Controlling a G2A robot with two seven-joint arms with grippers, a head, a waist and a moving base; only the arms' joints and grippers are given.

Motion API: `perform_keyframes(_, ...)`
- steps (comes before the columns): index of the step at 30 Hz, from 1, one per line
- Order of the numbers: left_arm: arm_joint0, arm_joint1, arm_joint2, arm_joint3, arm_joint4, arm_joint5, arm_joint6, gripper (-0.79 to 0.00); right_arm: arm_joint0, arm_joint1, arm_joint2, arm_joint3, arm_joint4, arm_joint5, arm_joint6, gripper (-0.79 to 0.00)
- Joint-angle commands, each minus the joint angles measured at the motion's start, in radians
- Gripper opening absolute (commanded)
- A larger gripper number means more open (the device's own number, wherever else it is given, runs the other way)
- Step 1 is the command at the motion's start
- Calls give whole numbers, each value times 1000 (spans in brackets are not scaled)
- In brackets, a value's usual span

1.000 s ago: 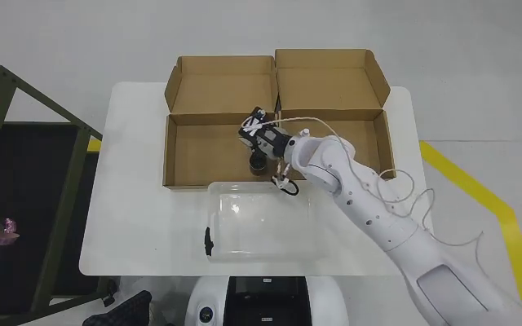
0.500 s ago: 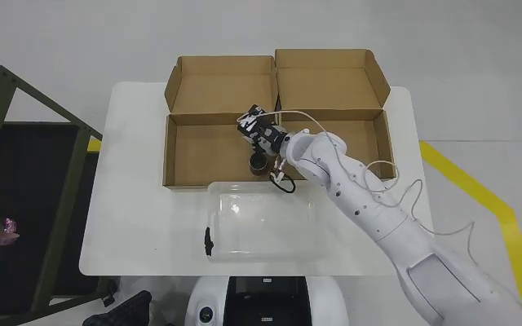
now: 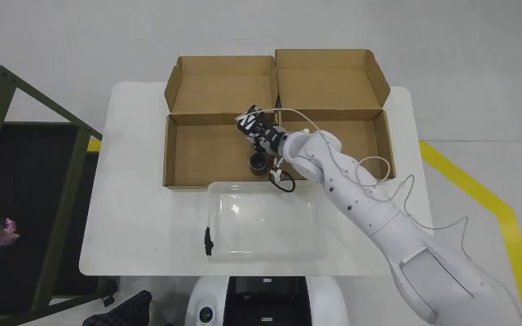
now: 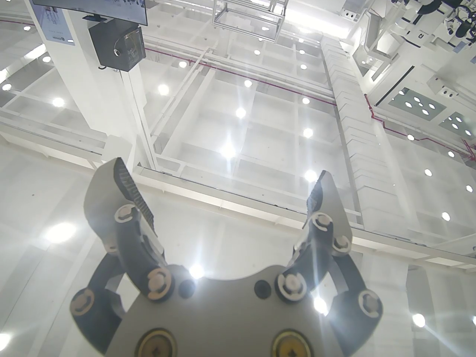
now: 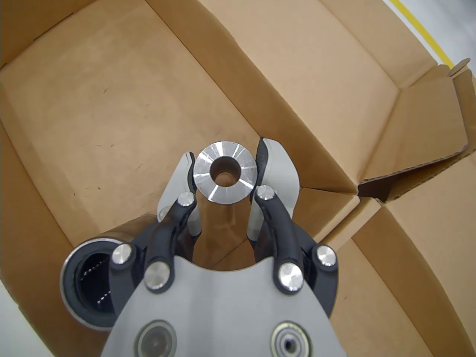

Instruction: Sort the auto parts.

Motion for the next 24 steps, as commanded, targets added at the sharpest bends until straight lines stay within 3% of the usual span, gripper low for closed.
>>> perform_keyframes(1,0,0,0,0,0,0,0,0,2,-4,-1,8,-2,-2,2,-773)
perform_keyframes(8,0,0,0,0,0,0,0,0,3,-16,2,25,-15,-8,10,-594)
perform_keyframes(15,0,0,0,0,0,0,0,0,-3,-22,11,29,-27,-25,17,-514)
perform_keyframes(24,0,0,0,0,0,0,0,0,-16,-22,40,0,-46,-37,26,-483)
